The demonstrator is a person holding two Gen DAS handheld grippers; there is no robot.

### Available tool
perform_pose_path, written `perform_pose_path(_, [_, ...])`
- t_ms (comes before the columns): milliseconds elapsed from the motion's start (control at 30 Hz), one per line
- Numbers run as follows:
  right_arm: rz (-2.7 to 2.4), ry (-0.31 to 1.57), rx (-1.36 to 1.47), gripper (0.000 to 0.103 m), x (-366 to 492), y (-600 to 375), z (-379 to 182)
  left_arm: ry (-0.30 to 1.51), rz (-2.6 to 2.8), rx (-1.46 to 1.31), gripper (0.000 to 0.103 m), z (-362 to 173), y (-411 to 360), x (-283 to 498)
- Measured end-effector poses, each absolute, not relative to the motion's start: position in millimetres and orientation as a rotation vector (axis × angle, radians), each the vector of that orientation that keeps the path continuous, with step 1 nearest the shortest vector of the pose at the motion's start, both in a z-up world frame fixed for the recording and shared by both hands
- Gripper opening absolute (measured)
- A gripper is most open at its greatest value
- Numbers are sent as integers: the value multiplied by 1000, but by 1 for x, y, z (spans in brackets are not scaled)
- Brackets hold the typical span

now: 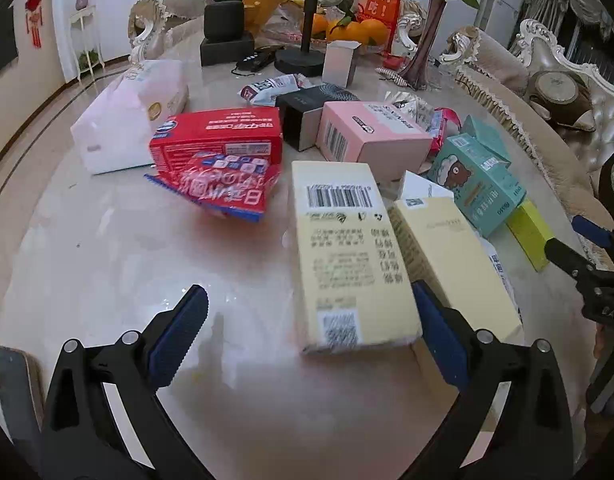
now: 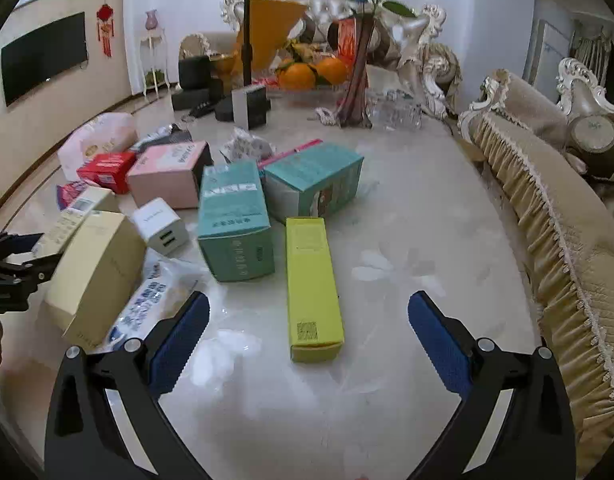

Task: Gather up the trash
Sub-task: 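Move both tools back over the table toward the remaining boxes, then grasp the cream barcode box with the left tool while the right tool grasps the yellow-green box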

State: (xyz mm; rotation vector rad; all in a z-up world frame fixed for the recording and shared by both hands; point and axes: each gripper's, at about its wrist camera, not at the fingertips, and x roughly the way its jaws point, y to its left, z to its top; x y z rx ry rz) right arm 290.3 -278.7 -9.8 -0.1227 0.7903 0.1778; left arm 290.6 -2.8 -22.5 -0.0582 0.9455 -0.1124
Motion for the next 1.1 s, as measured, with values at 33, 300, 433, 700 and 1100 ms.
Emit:
perform_pose_path(33, [183,808,-121,96,295,-279,-13,952,-113,-56,97,-24,-4,293])
perform_pose_path(300, [172,873,-173,86,310,-277,-31,954,-118,-80,66,-30,3,292])
perform_pose_path(433, [216,887,-178,60,310,-272,-32,951,-136,-92,46,-29,6,293])
perform_pose_path(700, [232,884,-46,27,292,-285,-20,901,-193,-157,46,-16,17,267])
perform_pose_path(1100, [542,750,13,27,101,-263,29,747,-313,-146,46,35,43,88])
